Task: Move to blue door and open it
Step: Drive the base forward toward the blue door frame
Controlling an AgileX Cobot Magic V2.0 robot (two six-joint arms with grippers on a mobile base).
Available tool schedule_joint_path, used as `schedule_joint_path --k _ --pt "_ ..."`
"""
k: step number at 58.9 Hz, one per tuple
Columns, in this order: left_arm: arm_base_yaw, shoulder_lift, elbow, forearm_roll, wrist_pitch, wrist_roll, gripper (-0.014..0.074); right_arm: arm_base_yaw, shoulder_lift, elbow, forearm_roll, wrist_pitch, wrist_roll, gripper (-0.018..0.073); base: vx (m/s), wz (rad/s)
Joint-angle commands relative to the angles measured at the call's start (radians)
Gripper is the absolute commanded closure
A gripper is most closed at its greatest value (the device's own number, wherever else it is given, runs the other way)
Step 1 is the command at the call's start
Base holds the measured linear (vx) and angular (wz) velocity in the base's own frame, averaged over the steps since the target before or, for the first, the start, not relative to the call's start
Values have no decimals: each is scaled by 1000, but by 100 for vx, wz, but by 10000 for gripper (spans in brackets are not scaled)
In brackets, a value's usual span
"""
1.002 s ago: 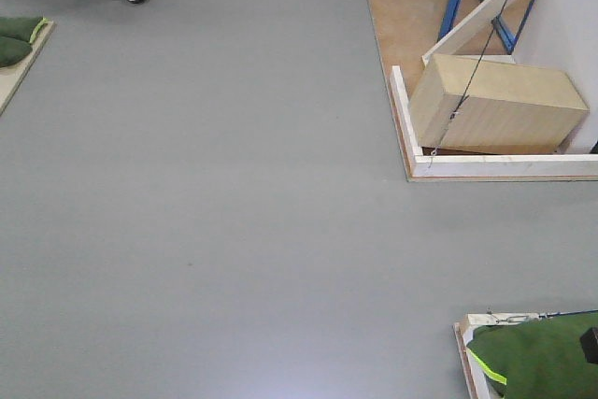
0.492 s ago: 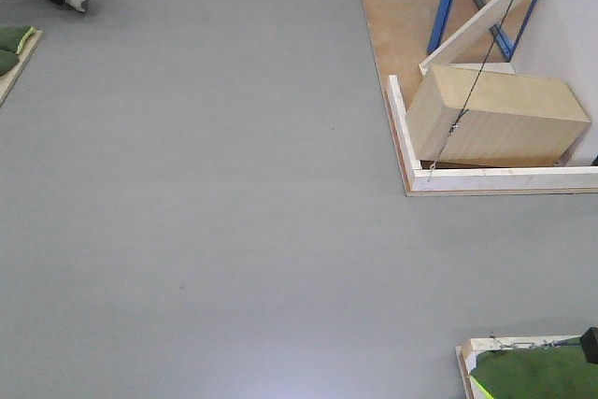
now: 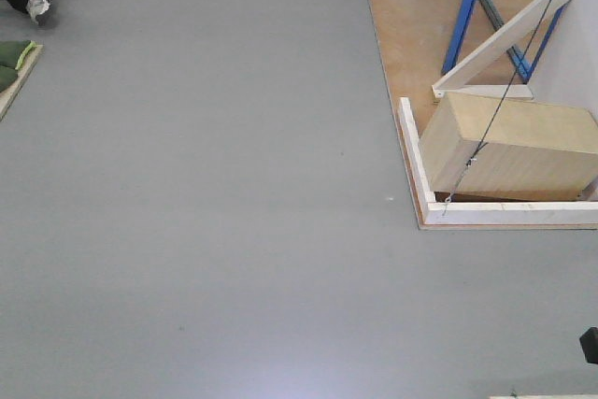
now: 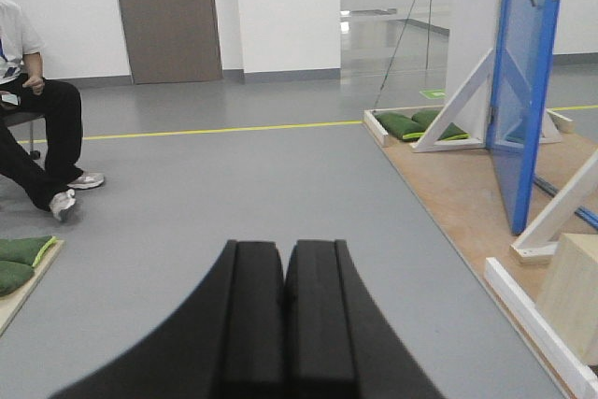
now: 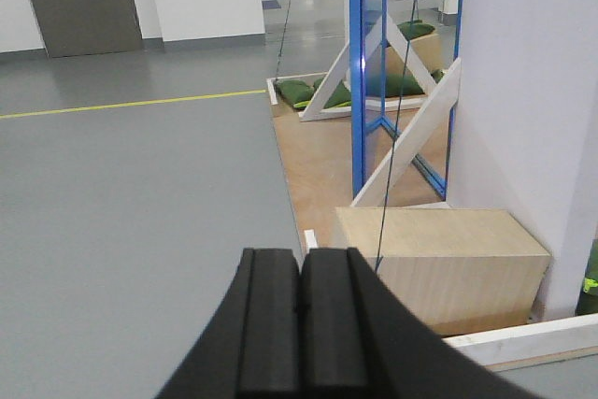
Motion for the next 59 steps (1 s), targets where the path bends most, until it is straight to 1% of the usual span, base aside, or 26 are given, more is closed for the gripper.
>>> schedule_joint_path --k 1,30,59 --pt "1 -14 -27 -2 -84 -7 524 -6 -14 2 -2 -77 -2 561 32 6" --pt "1 -14 -27 -2 -84 -7 524 -6 -14 2 -2 -77 -2 561 38 1" --pt "1 -14 -27 -2 -84 -7 524 -6 -14 2 -2 -77 -2 561 45 -4"
